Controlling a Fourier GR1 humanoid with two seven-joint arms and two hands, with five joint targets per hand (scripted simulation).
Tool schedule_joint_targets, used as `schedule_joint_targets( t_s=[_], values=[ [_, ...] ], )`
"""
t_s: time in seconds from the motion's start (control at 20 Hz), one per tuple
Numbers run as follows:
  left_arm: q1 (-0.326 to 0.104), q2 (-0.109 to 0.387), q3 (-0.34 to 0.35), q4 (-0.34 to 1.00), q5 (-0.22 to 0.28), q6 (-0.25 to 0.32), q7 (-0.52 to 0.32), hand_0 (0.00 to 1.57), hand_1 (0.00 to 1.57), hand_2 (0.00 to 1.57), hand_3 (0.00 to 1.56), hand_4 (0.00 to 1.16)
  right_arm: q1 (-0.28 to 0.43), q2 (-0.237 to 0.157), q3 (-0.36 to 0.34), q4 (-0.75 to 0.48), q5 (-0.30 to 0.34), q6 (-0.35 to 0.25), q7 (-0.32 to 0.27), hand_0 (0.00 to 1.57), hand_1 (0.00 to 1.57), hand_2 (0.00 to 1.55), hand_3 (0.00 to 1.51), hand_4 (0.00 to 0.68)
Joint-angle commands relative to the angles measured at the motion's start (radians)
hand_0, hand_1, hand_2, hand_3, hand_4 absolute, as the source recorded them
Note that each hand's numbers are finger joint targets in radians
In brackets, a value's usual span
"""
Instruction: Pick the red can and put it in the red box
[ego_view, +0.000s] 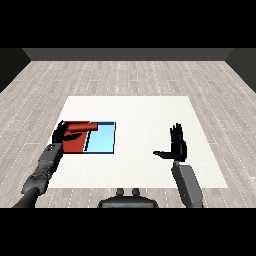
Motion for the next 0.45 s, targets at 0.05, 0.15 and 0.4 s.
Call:
schedule_joint_targets(
  t_s=[0.05,0.15,0.4],
  values=[
    [-0.003,-0.084,0.152,-0.184,0.185,-0.210,-0.259,0.00,0.00,0.00,0.00,0.00,0.004,0.001,0.025,0.002,0.017,0.019,-0.016,0.00,0.00,0.00,0.00,0.000],
    [0.029,-0.145,0.191,-0.243,0.252,-0.294,-0.324,0.00,0.00,0.00,0.00,0.00,0.003,-0.010,0.025,-0.005,0.026,0.015,-0.005,0.00,0.00,0.00,0.00,0.000],
    [0.179,-0.292,0.097,-0.463,0.233,-0.333,-0.411,0.00,0.00,0.00,0.00,0.00,0.025,-0.034,0.028,-0.004,0.033,0.058,-0.028,0.00,0.00,0.00,0.00,0.000]
  ],
)
